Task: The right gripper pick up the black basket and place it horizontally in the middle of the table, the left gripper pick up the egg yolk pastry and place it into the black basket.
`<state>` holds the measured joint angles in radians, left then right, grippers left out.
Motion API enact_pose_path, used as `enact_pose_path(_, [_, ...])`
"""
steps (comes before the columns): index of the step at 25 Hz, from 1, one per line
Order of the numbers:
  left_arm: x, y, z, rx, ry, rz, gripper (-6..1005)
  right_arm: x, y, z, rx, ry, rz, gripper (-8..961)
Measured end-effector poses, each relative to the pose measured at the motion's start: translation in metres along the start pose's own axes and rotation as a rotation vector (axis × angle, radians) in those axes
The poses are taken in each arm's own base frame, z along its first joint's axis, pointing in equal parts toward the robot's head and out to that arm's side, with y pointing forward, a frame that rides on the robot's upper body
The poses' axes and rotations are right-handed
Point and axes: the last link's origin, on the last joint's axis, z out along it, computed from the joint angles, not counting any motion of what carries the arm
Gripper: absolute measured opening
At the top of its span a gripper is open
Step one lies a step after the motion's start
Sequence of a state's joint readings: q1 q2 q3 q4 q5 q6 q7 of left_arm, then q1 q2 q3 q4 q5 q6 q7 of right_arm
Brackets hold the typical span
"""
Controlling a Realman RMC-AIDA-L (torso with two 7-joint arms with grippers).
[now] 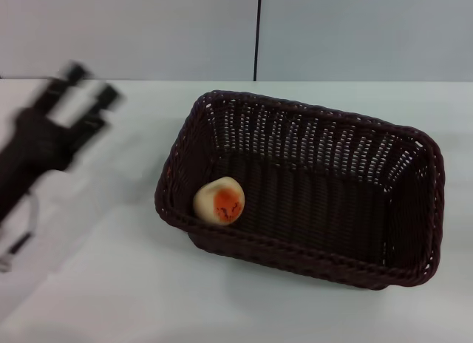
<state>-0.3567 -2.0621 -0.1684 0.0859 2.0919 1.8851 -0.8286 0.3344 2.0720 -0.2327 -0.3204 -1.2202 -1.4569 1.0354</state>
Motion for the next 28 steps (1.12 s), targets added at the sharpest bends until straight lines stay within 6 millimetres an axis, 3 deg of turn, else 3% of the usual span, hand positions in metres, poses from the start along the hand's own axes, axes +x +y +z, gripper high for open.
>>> enact_pose_path(5, [0.024,-0.008,-0.044,0.255,0.206,0.118,859,-0.005,-0.006,-0.006,0.055,-0.057,0.024,568])
enact_pose_path(11, [0.035,-0.010,-0.079,0.453,0.325,0.185,860,-0.005,-0.004,-0.001,0.048,-0.065,0.031,568])
enact_pose_path(18, [0.040,-0.013,-0.087,0.498,0.345,0.208,859,-0.002,-0.003,0.001,0.053,-0.062,0.044,568])
enact_pose_path(28, [0.040,-0.017,-0.081,0.491,0.340,0.209,860,0.004,-0.004,-0.004,0.084,-0.069,0.080,568])
